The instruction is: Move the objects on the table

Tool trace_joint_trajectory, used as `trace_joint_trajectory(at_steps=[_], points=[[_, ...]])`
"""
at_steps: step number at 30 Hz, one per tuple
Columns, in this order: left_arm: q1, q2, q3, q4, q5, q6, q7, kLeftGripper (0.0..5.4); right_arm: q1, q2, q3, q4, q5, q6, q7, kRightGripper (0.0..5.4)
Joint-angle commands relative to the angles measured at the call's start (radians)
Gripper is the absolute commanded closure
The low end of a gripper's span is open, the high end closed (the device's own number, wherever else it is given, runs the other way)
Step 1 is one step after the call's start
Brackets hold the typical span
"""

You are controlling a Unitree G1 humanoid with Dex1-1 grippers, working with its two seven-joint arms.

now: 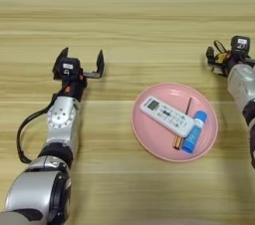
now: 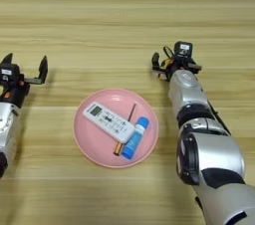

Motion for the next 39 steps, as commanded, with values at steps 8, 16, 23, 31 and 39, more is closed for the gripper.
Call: trace_joint_trajectory(at_steps=[8,16,23,31,39], points=[[-0.011,-0.004,0.001,0.006,0.010,-0.005,0.003,0.00,0.065,0.023,0.006,0.021,-0.005,0.020,-0.038,0.03],[-0.014,-0.003,0.001,0.008,0.009,-0.004,0.003,0.00,0.090,0.020,0.038,-0.051,-0.046,-0.039,-0.073,0.03],[-0.016,-0.003,0.002,0.009,0.009,-0.002,0.003,0.00,0.111,0.034,0.037,-0.101,-0.028,-0.004,-0.051,0.03],[-0.017,-0.005,0.002,0.012,0.009,-0.003,0.003,0.00,0.119,0.031,0.031,-0.122,-0.027,0.018,-0.043,0.03],[-0.015,-0.005,0.002,0.011,0.009,-0.004,0.004,0.00,0.113,0.034,0.009,-0.099,-0.006,0.047,-0.037,0.03]])
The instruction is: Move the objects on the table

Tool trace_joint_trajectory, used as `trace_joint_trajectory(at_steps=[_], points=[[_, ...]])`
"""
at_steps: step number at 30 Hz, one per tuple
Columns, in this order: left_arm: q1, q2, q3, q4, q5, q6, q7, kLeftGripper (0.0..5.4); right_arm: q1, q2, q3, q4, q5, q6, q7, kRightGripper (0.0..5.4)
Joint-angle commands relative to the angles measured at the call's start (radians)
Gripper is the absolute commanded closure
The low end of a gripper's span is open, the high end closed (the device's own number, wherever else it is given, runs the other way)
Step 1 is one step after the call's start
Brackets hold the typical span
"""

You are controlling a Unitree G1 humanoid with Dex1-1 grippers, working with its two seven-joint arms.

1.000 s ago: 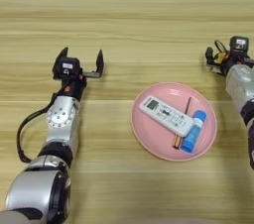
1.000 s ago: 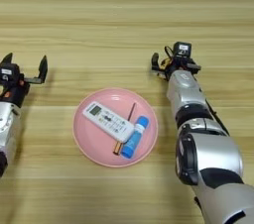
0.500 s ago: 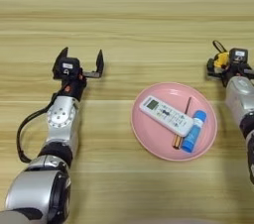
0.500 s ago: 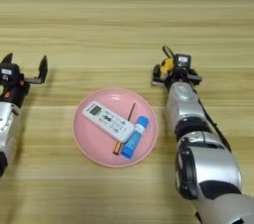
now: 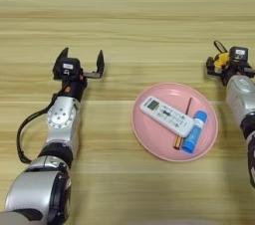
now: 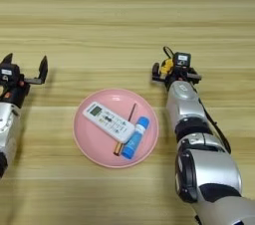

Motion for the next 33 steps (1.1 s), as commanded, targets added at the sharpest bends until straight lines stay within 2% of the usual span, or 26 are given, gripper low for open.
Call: trace_joint_trajectory(at_steps=[1,18,25,33], points=[[-0.015,-0.004,0.002,0.009,0.009,-0.004,0.004,0.00,0.000,0.003,-0.015,0.019,0.021,0.039,0.003,0.03],[-0.013,-0.004,0.002,0.007,0.008,-0.005,0.002,0.00,-0.009,-0.005,-0.022,0.080,0.019,0.057,-0.007,0.03],[-0.014,-0.005,0.002,0.008,0.008,-0.005,0.002,0.00,-0.013,-0.010,-0.025,0.092,0.018,0.060,-0.023,0.72],[-0.015,-0.005,0.003,0.009,0.008,-0.004,0.001,0.00,-0.020,-0.016,-0.024,0.112,0.016,0.060,-0.017,0.78]])
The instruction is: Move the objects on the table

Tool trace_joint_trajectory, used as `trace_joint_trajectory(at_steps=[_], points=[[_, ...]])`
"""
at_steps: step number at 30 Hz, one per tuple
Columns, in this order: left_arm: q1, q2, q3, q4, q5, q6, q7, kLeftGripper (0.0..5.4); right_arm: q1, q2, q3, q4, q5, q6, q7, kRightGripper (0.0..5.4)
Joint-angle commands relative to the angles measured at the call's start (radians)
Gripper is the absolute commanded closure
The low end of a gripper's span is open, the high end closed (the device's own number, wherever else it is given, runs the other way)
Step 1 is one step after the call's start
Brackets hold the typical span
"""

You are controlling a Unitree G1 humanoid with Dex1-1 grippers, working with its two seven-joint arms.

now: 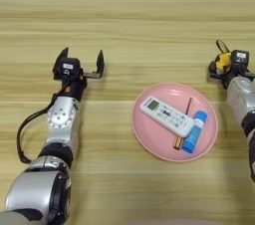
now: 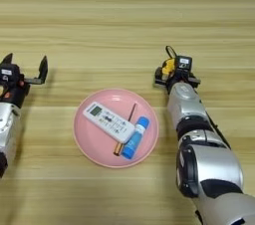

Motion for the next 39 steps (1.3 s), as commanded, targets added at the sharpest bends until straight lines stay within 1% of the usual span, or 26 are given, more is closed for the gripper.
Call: trace_joint_trajectory(at_steps=[1,5,10,12,18,22,27,30,34,36,39], points=[[-0.016,-0.005,0.002,0.009,0.008,-0.004,0.001,0.00,0.014,-0.003,-0.004,0.032,0.003,0.026,-0.003,0.78],[-0.016,-0.005,0.002,0.009,0.007,-0.004,0.001,0.00,0.012,-0.008,0.000,0.022,-0.002,0.017,0.001,0.78],[-0.017,-0.006,0.002,0.009,0.007,-0.003,0.001,0.00,0.012,-0.023,0.016,-0.030,-0.018,-0.041,0.018,0.78],[-0.017,-0.006,0.002,0.010,0.007,-0.003,0.001,0.00,0.015,-0.031,0.031,-0.051,-0.034,-0.069,0.026,0.78],[-0.017,-0.005,0.003,0.012,0.007,-0.003,0.000,0.00,0.038,-0.059,0.076,-0.184,-0.080,-0.144,0.060,0.78],[-0.018,-0.005,0.002,0.014,0.007,-0.003,0.000,0.00,0.061,-0.073,0.106,-0.269,-0.108,-0.170,0.088,0.79],[-0.020,-0.005,0.002,0.015,0.007,-0.004,-0.002,0.00,0.097,-0.083,0.131,-0.399,-0.092,-0.181,0.190,0.79],[-0.021,-0.004,0.001,0.012,0.008,-0.004,-0.003,0.00,0.120,-0.088,0.146,-0.476,-0.064,-0.169,0.284,0.80],[-0.023,-0.001,0.002,0.009,0.007,-0.005,-0.006,0.00,0.162,-0.105,0.175,-0.605,-0.011,-0.128,0.447,0.80],[-0.023,0.000,0.002,0.008,0.006,-0.005,-0.007,0.00,0.176,-0.119,0.185,-0.651,0.004,-0.110,0.505,0.80],[-0.024,0.000,0.000,0.007,0.007,-0.004,-0.010,0.00,0.196,-0.139,0.202,-0.707,0.039,-0.051,0.608,0.80]])
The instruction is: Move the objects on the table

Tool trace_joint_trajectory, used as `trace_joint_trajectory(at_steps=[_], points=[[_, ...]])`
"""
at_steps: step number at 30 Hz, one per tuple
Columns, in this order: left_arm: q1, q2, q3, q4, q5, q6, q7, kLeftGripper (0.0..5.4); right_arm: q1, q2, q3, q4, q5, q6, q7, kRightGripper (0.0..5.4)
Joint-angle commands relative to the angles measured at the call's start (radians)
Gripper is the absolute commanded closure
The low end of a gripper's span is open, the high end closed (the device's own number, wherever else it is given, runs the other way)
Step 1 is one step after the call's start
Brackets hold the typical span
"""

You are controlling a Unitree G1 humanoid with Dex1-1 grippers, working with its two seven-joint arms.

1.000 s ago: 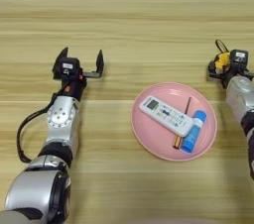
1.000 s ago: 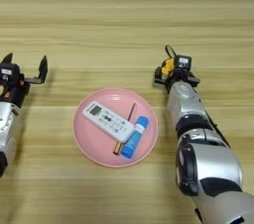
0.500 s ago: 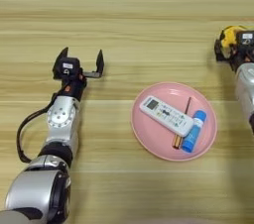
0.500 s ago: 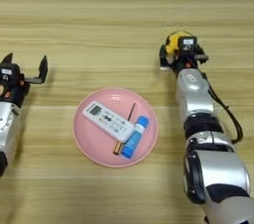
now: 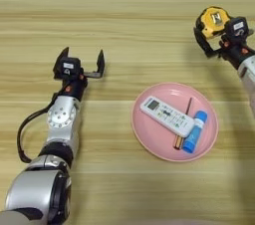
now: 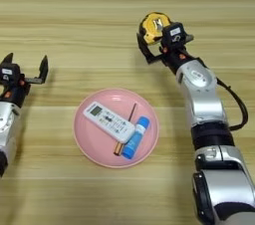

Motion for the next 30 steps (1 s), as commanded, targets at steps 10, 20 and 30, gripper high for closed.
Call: trace_joint_trajectory(at_steps=[10,20,30], points=[[0.008,-0.006,-0.012,-0.110,-0.047,-0.031,-0.139,0.00,0.057,-0.137,0.129,-0.164,0.060,0.128,0.425,0.80],[0.147,0.003,-0.035,-0.605,-0.478,0.404,-0.660,0.00,0.055,-0.202,0.218,-0.207,0.061,0.063,0.661,0.80],[0.237,0.124,-0.081,-0.873,-0.754,1.020,-0.910,0.00,0.001,-0.249,0.258,-0.266,0.053,0.045,0.811,0.80]])
